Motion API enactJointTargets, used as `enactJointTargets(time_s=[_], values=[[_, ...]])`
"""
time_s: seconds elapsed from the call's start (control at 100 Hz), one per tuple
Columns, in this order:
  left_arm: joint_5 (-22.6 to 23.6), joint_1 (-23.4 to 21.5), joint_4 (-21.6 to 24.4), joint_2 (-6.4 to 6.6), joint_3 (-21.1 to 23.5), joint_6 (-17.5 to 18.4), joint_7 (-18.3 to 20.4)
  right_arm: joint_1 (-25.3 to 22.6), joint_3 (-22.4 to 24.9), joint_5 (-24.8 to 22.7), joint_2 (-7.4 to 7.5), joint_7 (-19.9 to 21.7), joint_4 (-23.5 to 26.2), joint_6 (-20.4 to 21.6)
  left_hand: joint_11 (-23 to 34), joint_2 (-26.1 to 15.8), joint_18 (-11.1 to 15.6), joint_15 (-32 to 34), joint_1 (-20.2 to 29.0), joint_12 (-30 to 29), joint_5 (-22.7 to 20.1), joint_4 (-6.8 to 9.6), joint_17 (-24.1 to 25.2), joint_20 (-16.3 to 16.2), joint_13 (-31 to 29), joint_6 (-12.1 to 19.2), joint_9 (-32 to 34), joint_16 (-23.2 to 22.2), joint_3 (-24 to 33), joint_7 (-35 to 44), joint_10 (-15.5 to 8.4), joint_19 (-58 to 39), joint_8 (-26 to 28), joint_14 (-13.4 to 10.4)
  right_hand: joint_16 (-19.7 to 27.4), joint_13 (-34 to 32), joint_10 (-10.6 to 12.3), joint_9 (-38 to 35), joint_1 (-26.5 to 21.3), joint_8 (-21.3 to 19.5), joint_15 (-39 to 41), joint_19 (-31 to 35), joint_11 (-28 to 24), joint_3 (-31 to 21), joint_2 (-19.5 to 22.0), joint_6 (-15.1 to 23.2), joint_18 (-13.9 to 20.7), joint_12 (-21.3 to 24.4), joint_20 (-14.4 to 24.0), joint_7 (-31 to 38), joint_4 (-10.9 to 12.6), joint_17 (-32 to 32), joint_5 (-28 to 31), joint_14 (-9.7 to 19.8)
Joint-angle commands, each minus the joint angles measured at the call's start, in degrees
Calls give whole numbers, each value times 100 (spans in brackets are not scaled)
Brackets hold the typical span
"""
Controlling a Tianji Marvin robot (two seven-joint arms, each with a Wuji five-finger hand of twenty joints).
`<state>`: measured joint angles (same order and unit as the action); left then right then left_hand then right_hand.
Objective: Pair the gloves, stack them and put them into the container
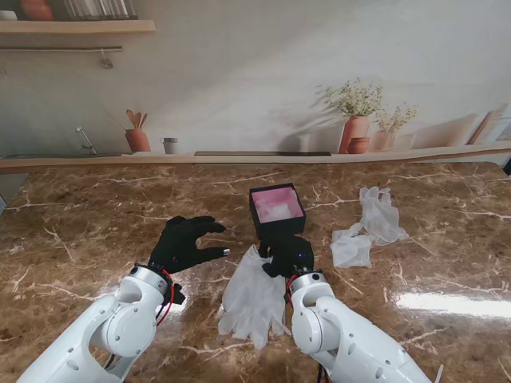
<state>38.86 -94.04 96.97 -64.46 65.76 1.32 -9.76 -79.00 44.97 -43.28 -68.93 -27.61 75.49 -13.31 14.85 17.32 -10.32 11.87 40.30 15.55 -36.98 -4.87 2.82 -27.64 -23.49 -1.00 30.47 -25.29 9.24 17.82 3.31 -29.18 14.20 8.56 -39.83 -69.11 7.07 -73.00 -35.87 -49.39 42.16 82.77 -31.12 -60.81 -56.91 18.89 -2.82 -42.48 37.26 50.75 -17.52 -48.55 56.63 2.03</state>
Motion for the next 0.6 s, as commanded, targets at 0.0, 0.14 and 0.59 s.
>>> enactJointTargets(time_s=[0.0, 0.14, 0.59], values=[[7, -26, 16, -8, 5, 12, 13, 55, 98, -63, 2, 59, -33, 18, -141, -230, -9, -208, 180, -110, -95, 158, 132, -92, 180, 144, 10, 68, -220, 41, -83, 213, 60, -277, -154, 6, 130, -80, -355, 262, 133, 79, -140, -14, 2, 102, 161, -126, -77, 55, -46, 58, -110, -26], [29, -18, 12, -5, 21, 33, 14, 101, 263, -188, 21, -124, -84, 158, -145, -245, -6, -211, 202, -111, -102, 164, 131, -98, 179, 149, 8, 71, -261, 35, -90, 254, 65, -289, -228, 125, 131, -35, -369, 611, 160, -71, -166, -19, 56, 117, 164, -195, -76, 257, -26, 163, -141, -6], [38, -37, 29, 5, 54, 64, 53, -1012, 750, -1048, 386, -150, 866, 1173, -164, -288, 1, -242, 258, -116, -70, 180, 134, -144, 221, 155, -15, 91, -386, -1, -84, 326, 68, -299, -396, 485, 145, 189, -169, 444, 491, -10, -332, -153, 182, 169, 53, -505, 97, 202, -5, 531, -265, 76]])
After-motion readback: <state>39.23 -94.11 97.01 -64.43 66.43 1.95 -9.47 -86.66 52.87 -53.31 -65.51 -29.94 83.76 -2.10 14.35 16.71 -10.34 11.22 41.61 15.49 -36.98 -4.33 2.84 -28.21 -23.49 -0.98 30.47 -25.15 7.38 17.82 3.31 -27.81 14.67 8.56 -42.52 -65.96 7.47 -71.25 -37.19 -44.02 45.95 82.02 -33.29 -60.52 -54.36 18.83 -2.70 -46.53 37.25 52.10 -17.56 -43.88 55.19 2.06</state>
